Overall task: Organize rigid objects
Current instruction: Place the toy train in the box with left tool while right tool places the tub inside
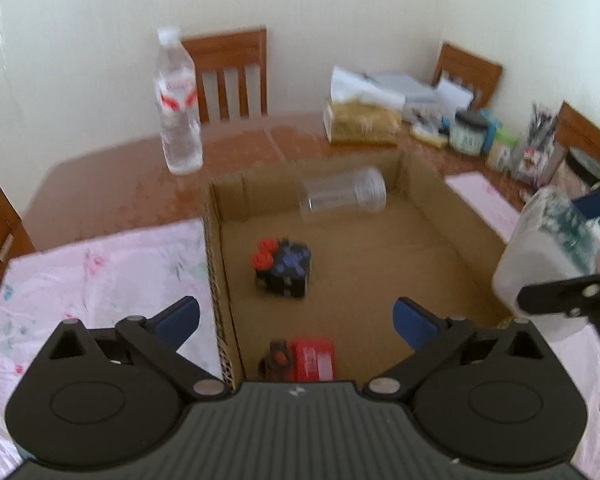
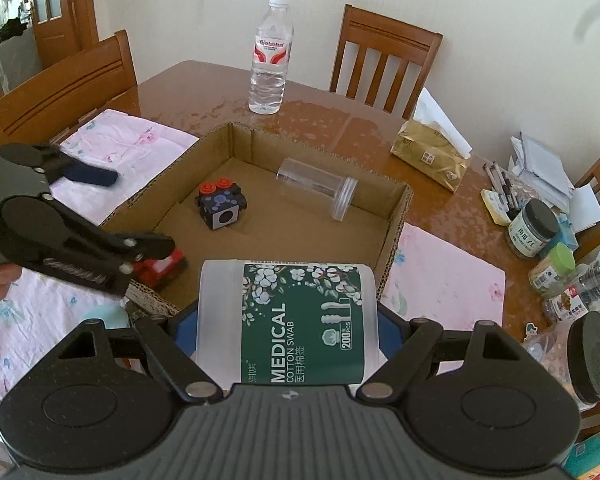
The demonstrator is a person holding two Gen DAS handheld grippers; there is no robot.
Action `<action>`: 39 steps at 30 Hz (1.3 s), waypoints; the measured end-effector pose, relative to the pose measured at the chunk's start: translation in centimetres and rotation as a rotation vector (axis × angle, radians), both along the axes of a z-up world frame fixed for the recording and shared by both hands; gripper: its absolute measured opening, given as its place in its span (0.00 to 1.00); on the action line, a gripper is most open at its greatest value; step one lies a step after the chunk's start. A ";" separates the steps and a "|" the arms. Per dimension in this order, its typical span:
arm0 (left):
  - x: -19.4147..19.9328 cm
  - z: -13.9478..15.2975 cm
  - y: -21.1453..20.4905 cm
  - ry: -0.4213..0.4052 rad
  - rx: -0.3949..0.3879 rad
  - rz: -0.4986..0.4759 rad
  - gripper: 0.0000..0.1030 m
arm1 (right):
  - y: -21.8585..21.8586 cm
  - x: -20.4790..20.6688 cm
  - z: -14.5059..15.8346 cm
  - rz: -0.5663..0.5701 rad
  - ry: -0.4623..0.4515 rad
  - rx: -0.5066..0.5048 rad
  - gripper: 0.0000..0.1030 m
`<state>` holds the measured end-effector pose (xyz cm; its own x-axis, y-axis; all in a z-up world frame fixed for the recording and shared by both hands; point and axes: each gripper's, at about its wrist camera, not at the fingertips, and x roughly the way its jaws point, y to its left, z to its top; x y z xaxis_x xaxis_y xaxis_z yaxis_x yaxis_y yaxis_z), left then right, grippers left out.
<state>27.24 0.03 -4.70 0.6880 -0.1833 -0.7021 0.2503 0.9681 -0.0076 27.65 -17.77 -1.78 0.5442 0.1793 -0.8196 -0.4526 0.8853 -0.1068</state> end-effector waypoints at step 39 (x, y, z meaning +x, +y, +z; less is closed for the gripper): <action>-6.5 0.6 5.7 0.014 0.078 0.210 0.99 | 1.3 9.9 -1.3 -0.136 -0.009 0.038 1.00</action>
<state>20.73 5.72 -4.13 0.6951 0.0181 -0.7186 0.0432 0.9968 0.0669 37.52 -16.52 -3.12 0.5728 0.1343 -0.8086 -0.3277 0.9417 -0.0758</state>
